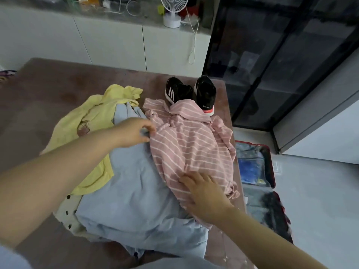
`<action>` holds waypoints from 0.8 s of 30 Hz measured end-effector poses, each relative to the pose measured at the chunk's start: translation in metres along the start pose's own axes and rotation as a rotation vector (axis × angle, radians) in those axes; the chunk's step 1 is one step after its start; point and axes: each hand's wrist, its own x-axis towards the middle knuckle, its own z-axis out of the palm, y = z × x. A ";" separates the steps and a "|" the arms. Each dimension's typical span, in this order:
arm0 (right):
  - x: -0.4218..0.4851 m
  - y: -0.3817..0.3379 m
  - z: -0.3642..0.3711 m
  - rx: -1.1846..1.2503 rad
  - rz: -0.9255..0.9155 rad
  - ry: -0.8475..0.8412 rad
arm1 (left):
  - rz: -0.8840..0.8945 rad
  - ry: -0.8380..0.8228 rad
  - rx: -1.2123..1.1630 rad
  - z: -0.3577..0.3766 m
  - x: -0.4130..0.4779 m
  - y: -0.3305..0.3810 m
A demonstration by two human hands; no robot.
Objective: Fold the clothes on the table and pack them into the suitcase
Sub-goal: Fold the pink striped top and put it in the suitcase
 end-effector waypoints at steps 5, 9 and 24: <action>0.000 0.030 -0.050 0.488 0.254 0.112 | 0.013 -0.006 0.254 0.035 -0.031 -0.003; 0.014 0.079 -0.083 0.966 0.508 0.491 | 0.069 0.075 0.080 0.052 -0.028 0.009; -0.005 0.069 0.009 0.290 0.402 0.122 | 0.043 0.029 0.500 0.089 0.027 0.044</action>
